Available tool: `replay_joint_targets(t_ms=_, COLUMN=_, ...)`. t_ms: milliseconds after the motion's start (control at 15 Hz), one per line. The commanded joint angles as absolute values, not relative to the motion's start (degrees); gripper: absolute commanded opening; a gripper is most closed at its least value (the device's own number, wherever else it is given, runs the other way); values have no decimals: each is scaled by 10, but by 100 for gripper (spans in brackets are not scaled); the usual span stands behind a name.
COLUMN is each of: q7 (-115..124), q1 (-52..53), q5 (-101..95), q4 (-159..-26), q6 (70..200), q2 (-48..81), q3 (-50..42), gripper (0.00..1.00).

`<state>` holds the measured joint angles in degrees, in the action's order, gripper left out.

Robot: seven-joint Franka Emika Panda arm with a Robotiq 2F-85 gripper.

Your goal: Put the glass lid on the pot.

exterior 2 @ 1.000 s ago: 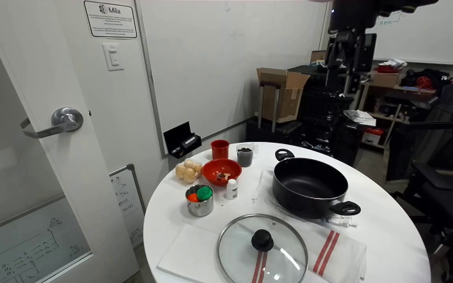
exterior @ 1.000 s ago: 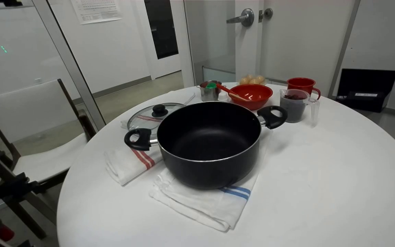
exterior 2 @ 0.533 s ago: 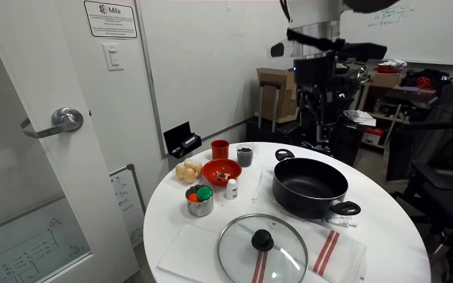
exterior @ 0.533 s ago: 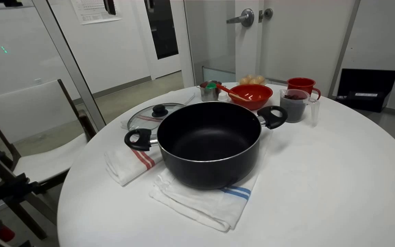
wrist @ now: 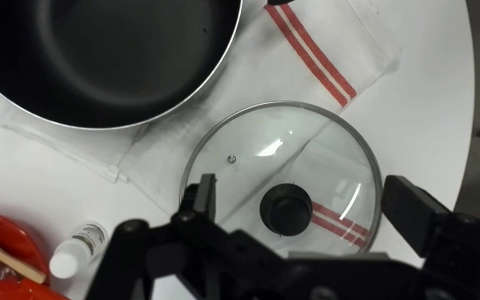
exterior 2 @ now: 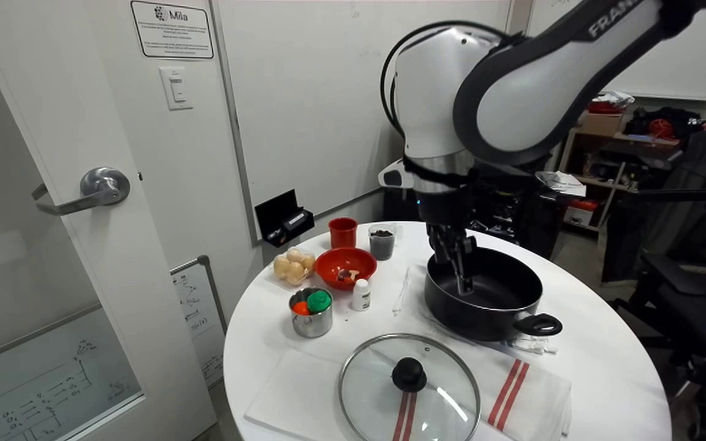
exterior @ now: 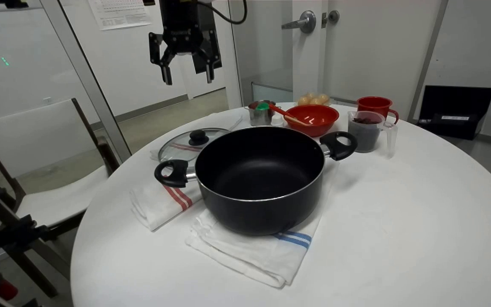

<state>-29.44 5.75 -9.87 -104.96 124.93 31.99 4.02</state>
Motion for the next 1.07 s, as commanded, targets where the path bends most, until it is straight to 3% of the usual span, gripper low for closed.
replay_joint_targets(t_ms=0, q7=-294, q1=60, q5=-137, q4=-981, q6=1248, q2=391, q3=52, gripper=100)
replay_joint_targets(t_ms=1000, q7=-344, q1=92, q5=-183, q4=-871, q6=1237, q2=543, q3=89, gripper=100)
